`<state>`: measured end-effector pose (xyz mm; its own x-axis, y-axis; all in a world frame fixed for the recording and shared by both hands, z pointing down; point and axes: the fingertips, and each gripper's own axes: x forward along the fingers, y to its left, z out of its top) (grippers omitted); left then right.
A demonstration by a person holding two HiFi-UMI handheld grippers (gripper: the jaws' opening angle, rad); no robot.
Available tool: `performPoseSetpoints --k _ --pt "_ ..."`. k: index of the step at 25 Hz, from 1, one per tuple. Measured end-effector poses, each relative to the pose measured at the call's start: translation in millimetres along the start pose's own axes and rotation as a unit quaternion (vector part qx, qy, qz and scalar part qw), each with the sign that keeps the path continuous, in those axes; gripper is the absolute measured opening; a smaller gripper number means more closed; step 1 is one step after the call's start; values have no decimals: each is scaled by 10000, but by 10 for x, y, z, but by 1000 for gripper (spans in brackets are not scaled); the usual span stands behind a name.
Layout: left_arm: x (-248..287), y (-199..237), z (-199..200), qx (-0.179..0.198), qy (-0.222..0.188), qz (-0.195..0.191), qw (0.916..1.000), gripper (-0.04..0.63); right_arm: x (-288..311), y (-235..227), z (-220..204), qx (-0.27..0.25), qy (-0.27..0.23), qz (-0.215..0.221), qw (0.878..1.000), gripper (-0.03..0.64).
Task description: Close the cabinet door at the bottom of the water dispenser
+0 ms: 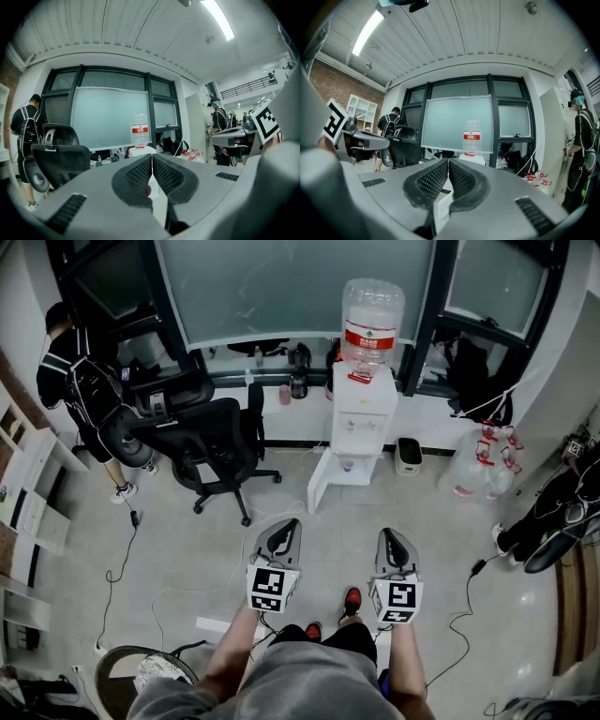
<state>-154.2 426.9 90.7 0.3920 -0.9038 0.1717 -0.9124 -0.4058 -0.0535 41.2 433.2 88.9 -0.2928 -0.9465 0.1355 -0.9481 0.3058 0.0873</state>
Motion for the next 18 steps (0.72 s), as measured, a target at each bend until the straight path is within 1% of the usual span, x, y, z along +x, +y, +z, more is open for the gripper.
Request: performPoseSetpoints --k 4,7,14,18 --pt "267 67 -52 1 99 42 9999 25 274 -93 -77 37 30 64 10000 23" --pt "565 144 -55 55 128 92 9999 25 593 -223 -126 112 20 124 9999 23" --pt "1541 402 47 45 235 312 9992 25 1610 -670 -147 226 28 381 9990 23" --pt "2112 509 137 -24 293 348 9990 25 2161 -951 -150 327 147 491 9982 23"
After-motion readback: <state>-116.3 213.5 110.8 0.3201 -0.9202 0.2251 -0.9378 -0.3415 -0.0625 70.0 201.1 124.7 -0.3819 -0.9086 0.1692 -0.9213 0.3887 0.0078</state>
